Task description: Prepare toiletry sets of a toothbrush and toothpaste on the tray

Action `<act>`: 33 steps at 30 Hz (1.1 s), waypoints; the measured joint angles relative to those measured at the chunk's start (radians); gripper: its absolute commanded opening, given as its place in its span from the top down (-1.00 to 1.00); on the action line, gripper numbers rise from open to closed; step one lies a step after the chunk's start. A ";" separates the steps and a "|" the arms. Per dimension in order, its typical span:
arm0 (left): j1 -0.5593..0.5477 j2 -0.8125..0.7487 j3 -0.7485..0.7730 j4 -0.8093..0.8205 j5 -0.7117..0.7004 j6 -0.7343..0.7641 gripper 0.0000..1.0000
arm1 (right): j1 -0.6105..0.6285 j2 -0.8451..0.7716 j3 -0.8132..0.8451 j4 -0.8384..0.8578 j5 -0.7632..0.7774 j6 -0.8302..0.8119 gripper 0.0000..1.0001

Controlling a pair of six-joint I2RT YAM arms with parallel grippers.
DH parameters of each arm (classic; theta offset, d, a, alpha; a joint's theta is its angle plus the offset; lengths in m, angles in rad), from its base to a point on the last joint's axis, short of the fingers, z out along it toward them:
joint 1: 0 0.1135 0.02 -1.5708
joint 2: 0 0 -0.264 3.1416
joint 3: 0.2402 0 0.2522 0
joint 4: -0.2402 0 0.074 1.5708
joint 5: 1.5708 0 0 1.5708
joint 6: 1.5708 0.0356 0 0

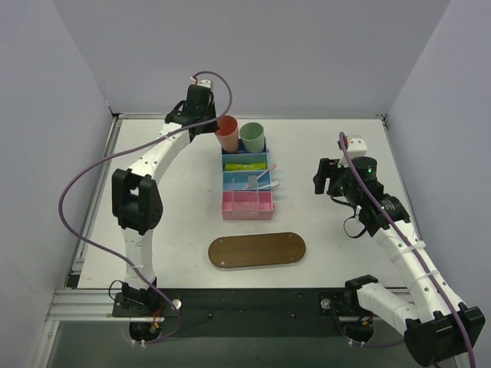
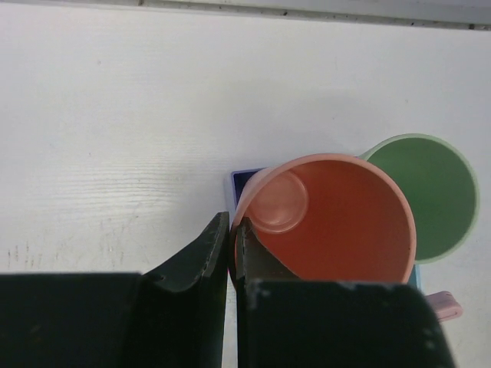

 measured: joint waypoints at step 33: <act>-0.136 -0.627 -0.348 -0.001 -0.066 0.293 1.00 | 0.188 0.159 0.357 -0.170 -0.047 0.006 -0.28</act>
